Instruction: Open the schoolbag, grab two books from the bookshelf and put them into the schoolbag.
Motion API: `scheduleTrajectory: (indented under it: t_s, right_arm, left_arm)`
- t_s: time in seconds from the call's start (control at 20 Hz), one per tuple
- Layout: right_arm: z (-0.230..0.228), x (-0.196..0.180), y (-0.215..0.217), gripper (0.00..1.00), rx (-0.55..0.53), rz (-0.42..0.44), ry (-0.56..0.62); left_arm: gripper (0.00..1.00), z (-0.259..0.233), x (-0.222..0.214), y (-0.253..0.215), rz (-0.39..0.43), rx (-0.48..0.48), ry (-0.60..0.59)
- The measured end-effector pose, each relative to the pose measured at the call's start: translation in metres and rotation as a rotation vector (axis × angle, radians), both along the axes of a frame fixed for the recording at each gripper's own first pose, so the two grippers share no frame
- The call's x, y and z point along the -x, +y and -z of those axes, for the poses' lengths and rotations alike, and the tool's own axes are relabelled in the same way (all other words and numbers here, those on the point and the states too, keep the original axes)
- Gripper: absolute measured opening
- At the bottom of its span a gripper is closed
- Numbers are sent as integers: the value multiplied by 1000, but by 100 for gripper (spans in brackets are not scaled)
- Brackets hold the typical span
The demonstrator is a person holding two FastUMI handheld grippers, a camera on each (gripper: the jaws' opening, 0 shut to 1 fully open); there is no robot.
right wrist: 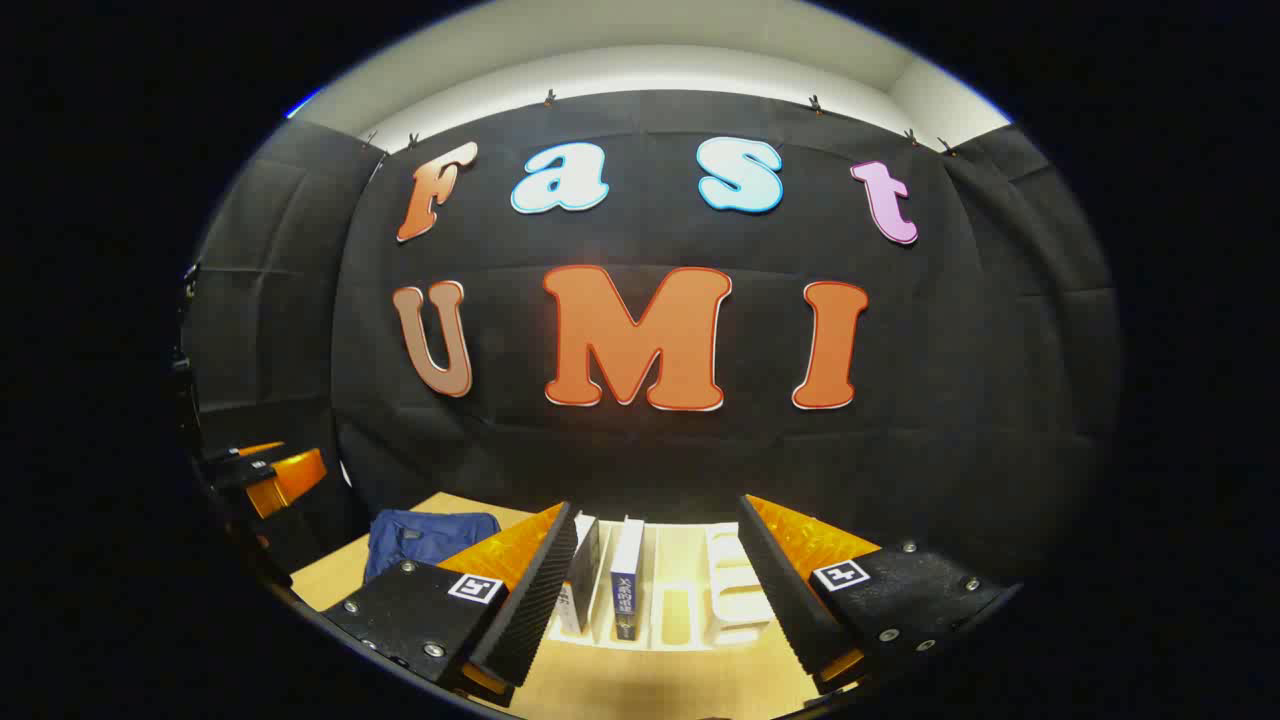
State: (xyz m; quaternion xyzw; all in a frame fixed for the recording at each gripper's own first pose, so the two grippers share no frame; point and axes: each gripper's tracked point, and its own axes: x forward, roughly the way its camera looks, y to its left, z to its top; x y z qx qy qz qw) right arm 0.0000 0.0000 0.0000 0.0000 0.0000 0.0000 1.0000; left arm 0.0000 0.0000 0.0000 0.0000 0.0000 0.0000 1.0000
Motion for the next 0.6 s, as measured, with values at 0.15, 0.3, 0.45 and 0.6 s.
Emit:
scheduleTrajectory:
  t_s: [0.15,0.3,0.45,0.6]
  right_arm:
    - [4,4,-4,97,-37,-17,0]
    - [10,4,-11,97,-136,-38,24]
    - [11,3,-26,97,-162,-10,24]
    - [13,2,-29,100,-196,-13,30]
  left_arm:
    - [94,-6,-9,-17,8,-63,-16]
    - [94,-3,-11,-38,45,-58,1]
    - [94,3,-10,-51,75,-26,27]
    - [94,-3,-8,-50,65,-40,10]
